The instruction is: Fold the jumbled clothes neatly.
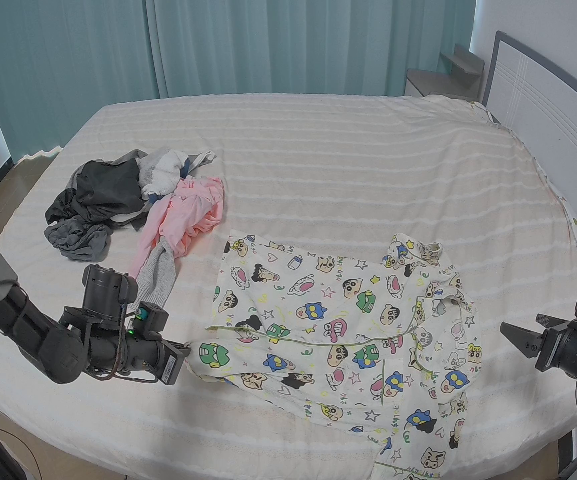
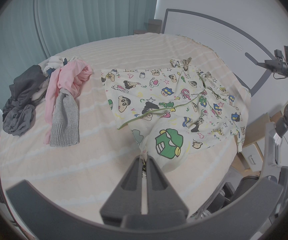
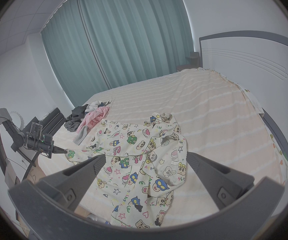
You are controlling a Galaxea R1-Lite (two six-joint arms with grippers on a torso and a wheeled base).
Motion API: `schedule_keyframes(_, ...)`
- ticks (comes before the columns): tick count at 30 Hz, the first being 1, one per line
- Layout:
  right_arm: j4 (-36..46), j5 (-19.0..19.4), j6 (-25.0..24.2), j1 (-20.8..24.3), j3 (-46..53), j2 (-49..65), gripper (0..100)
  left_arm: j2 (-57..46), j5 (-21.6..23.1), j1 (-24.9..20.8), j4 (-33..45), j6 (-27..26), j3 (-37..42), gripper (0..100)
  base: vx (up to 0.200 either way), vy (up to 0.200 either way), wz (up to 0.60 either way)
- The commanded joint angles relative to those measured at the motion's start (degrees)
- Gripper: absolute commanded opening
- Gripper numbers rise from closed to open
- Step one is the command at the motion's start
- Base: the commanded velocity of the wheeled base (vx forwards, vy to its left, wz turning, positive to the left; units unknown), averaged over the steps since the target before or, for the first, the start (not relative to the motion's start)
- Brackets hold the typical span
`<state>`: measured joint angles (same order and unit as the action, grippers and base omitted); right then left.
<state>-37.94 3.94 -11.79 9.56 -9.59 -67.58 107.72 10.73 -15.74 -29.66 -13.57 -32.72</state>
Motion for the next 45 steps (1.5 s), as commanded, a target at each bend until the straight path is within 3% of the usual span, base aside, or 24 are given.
schedule_keyframes(1,0.0,0.0,0.0,0.0,0.0,0.0,100,-7.1,0.0,-0.1,5.8,-1.4,-3.5,0,0.0,0.0,0.0)
schedule_keyframes(11,0.1,0.5,0.0,0.0,0.4,-0.3,100,-11.0,2.6,-0.8,21.1,-4.4,-5.2,0,0.0,0.0,0.0)
schedule_keyframes(18,0.3,6.3,-0.3,-3.1,0.5,-2.6,100,-10.2,4.9,-0.3,21.8,-4.2,-4.7,0,0.0,0.0,0.0)
schedule_keyframes(22,6.6,8.3,-0.3,-7.4,-6.6,-8.3,100,-9.8,6.9,0.1,22.3,-3.8,-4.0,0,0.0,0.0,0.0)
schedule_keyframes(24,10.4,10.6,-0.3,-10.0,-8.8,-10.1,100,-9.3,6.9,0.9,22.4,-3.9,-3.1,0,0.0,0.0,0.0)
schedule_keyframes(28,17.6,22.8,-0.5,-18.3,-17.1,-17.9,100,-9.1,6.9,2.4,21.8,-4.1,-1.0,0,0.0,0.0,0.0)
schedule_keyframes(29,18.6,23.7,-0.3,-19.3,-19.0,-20.8,100,-9.2,7.0,2.6,21.7,-4.1,-0.4,0,0.0,0.0,0.0)
schedule_keyframes(33,18.5,23.6,0.6,-19.9,-24.6,-34.3,100,-10.2,7.1,3.2,21.7,-4.1,0.6,0,0.0,0.0,0.0)
schedule_keyframes(45,22.9,20.0,5.2,-20.7,-38.5,-51.7,100,-10.1,7.6,3.2,21.0,-4.1,2.9,0,0.0,0.0,0.0)
